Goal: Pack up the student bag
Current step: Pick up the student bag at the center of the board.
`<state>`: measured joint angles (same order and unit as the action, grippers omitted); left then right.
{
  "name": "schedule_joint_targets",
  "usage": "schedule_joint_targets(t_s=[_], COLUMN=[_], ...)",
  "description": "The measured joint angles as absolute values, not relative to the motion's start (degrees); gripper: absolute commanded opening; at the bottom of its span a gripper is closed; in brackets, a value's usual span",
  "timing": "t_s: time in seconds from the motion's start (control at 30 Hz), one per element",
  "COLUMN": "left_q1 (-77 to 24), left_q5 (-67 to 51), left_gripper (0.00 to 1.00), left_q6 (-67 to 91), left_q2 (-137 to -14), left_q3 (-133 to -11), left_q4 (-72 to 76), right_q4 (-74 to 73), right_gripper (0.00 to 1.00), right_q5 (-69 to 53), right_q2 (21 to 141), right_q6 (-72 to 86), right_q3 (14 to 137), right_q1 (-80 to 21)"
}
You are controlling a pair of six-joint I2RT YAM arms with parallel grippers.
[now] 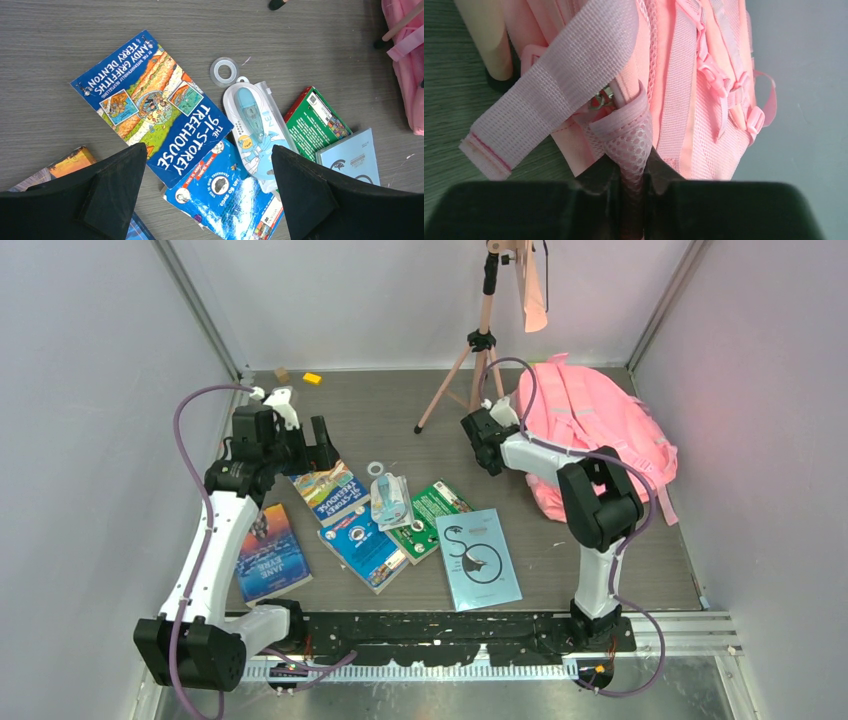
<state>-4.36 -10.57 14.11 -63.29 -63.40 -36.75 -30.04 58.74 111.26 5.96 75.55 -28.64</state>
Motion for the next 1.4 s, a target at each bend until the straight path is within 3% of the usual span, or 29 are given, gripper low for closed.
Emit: schedule_joint_targets(t_s=[0.07, 0.23, 0.73, 1.03, 1.4], left_q1=[-4.36, -4.36, -4.36, -7.53, -14.46], left_q5=[-10.57, -10.57, -14.2, -20.25, -27.05], left_gripper=[1.0, 1.0, 1.0, 1.0, 1.0], left_q6=[14.11, 14.09, 13.08, 13.04, 21.61], left_q2=[-63.31, -63.31, -62.59, -59.94, -57.8], left_q3=[-63.4, -63.4, -63.2, -60.66, -54.41], left_q4=[-36.75, -36.75, -35.59, -31.99, -22.5], right_q4=[-30.11, -32.34, -45.89, -40.66, -38.63], right_gripper=[0.01, 0.0, 0.0, 0.0, 0.01], right_q5=[59.4, 59.44, 56.42, 39.03, 21.98], right_q2=[110.93, 105.69, 74.98, 51.94, 45.45], right_q6=[6.55, 8.99, 18.04, 16.73, 14.72], right_q3=[75.4, 73.06, 66.98, 56.03, 53.74], right_q1=[-28.34, -27.33, -26.35, -26.2, -26.61])
